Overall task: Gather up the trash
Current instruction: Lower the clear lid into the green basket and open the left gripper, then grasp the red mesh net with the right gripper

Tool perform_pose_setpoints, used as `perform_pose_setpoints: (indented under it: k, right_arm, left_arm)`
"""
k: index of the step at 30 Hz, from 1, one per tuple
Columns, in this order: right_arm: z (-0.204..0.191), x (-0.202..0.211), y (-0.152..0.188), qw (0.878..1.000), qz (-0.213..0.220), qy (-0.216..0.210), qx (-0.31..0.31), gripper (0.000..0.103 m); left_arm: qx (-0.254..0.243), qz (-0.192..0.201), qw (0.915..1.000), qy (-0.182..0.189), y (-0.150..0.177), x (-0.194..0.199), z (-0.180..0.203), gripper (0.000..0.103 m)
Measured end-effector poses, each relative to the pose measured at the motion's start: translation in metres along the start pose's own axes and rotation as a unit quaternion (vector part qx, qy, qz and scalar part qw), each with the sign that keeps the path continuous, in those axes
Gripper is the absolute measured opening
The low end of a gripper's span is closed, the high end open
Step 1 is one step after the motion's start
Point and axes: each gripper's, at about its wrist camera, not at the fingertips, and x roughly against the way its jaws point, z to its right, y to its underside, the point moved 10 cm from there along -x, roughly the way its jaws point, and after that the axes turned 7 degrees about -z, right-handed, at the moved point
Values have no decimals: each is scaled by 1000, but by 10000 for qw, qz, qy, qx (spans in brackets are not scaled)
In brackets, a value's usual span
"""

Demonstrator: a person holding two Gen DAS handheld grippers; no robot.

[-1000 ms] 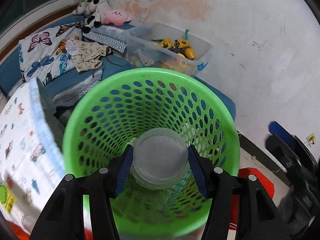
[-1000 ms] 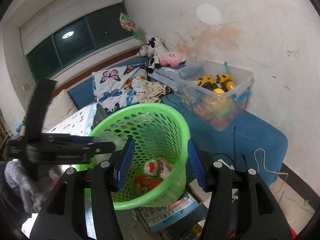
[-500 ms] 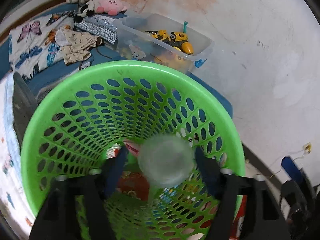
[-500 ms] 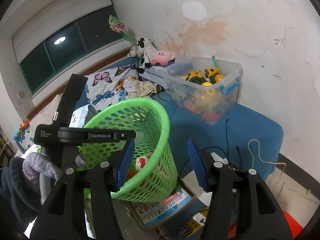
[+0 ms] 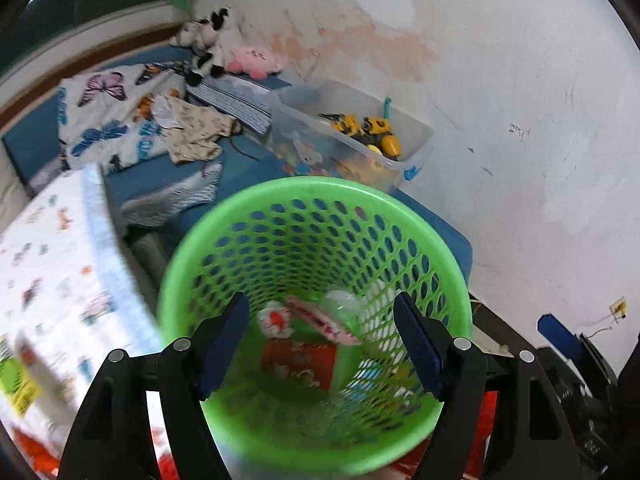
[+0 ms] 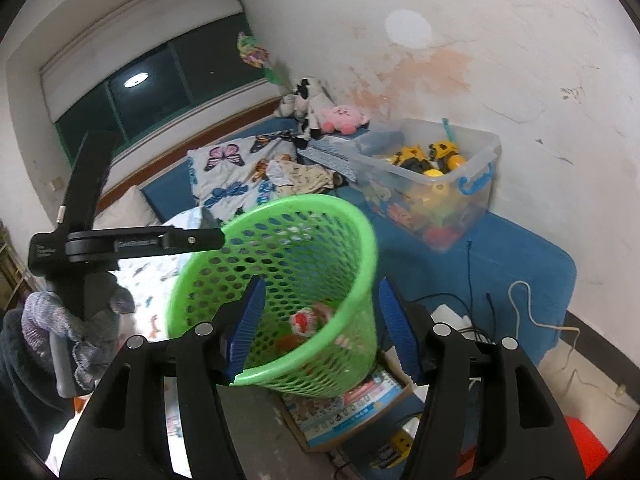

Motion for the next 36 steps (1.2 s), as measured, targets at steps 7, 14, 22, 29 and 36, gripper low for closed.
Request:
perform_pose_setpoints:
  k: [7, 14, 22, 29, 36]
  right_arm:
    - [-44, 6, 11, 9992, -161, -272, 258, 66]
    - [-94, 0, 34, 9951, -478, -591, 632, 67]
    - [-152, -20, 59, 9857, -867, -981, 1060, 70]
    - [-200, -38, 81, 9738, -1230, -1382, 1322, 71]
    - [-241, -59, 103, 9591, -1594, -1667, 1641, 73]
  left_arm:
    - [320, 202, 9991, -197, 46, 55, -38, 72]
    - [659, 327, 9956, -587, 105, 99, -85, 72]
    - [1109, 562, 9860, -1110, 157, 149, -143, 72]
    - [1601, 664, 9766, -1274, 194, 178, -182, 72]
    - [1955, 585, 9692, -1376, 234, 188, -205, 72]
